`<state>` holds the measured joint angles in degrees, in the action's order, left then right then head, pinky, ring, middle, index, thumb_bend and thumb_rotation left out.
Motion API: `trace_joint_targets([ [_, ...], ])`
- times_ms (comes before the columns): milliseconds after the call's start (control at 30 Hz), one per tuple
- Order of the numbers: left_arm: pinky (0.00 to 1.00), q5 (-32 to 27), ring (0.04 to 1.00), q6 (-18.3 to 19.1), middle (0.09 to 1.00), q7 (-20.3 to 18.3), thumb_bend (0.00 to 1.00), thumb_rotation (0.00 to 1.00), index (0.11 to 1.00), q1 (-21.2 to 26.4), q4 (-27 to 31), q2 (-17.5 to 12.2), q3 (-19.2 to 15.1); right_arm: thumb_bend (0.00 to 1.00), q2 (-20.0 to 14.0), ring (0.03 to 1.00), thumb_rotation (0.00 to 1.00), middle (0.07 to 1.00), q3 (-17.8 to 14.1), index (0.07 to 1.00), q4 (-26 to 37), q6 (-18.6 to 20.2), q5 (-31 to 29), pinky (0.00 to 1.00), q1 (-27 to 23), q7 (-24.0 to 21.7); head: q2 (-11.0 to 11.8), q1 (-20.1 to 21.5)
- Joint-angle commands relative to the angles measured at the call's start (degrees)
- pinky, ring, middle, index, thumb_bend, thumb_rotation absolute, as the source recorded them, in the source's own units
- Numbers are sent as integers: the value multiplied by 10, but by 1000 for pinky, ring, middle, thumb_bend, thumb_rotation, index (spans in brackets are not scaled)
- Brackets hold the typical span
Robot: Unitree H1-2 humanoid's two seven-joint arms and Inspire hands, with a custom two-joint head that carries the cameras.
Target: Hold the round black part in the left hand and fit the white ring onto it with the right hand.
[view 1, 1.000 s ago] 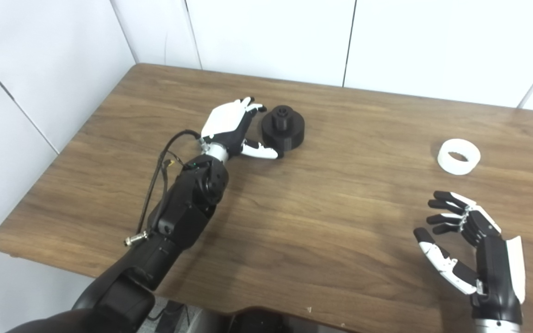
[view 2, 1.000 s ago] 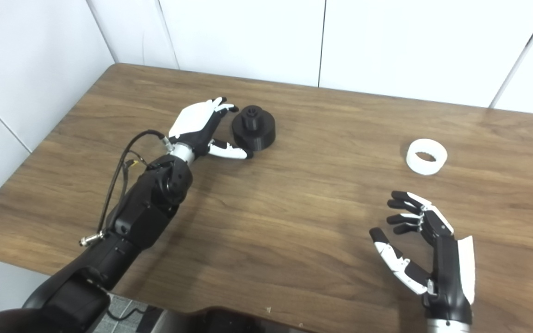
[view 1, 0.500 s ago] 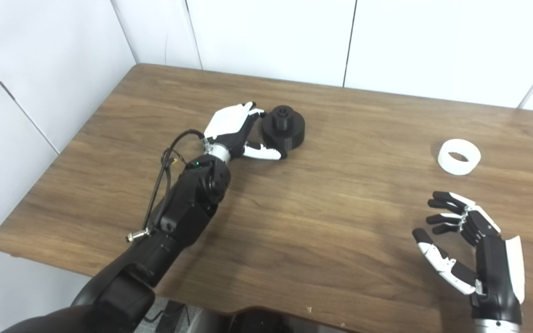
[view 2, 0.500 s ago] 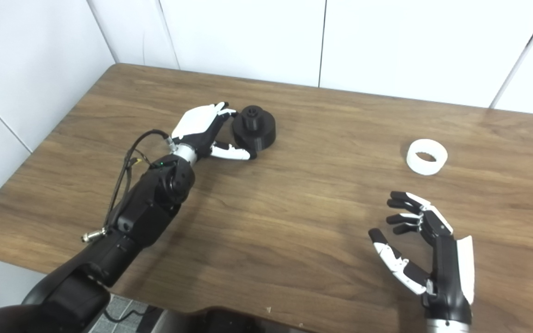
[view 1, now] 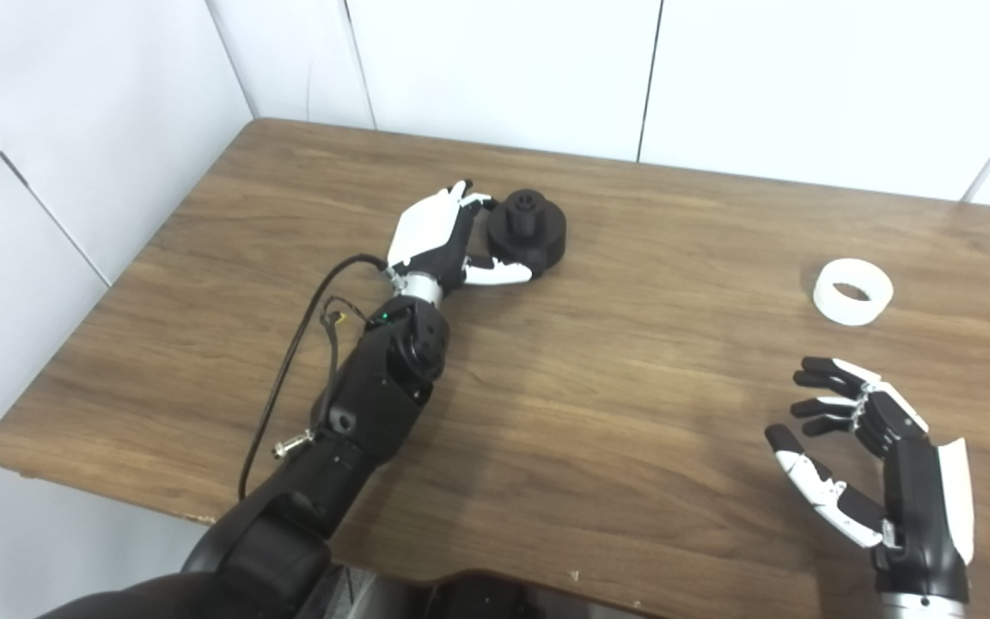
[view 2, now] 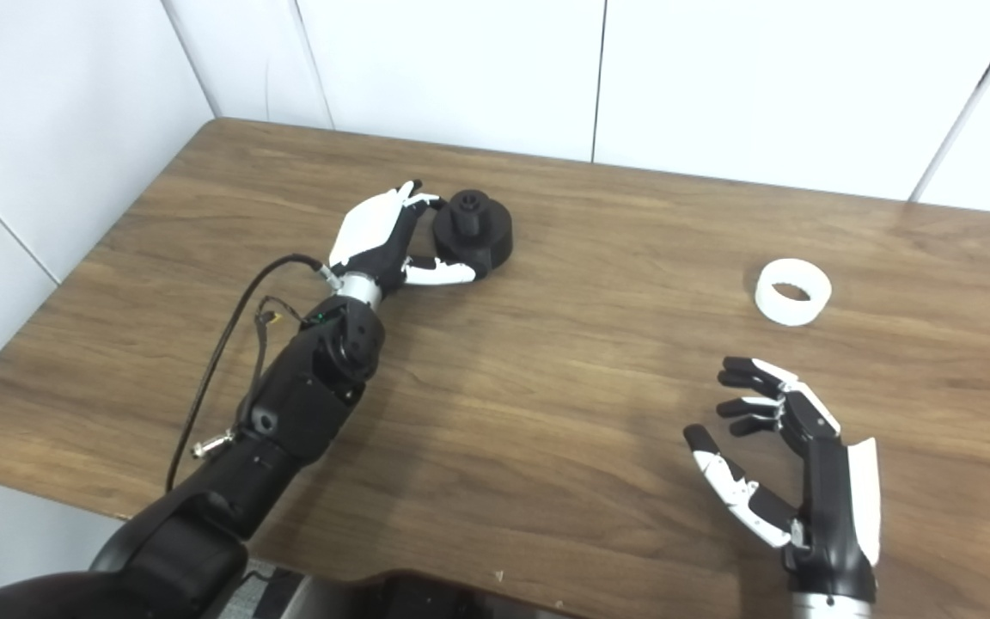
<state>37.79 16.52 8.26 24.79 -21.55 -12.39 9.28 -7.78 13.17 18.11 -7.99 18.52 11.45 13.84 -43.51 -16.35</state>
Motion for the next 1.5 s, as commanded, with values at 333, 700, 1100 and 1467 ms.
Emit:
trace_joint_targets([
  [333,938,-21,1000,-16,1000,10,941,479,786,25,-14,0,1,540,48,561,243,675,1,697,30,-7,11,472,24,5,-4,1],
  [700,1000,-66,1000,-56,982,34,874,310,644,21,-22,10,-14,547,50,566,249,679,-3,696,35,1,8,476,26,5,-6,2],
  [1100,918,-76,971,-57,956,39,852,234,600,15,-19,8,-14,534,50,563,243,680,-3,698,36,2,13,469,25,5,-7,2],
  [1467,966,-75,986,-47,954,-15,880,297,592,-32,72,-1,12,531,51,561,221,673,-3,696,33,-1,9,471,21,5,-8,3],
])
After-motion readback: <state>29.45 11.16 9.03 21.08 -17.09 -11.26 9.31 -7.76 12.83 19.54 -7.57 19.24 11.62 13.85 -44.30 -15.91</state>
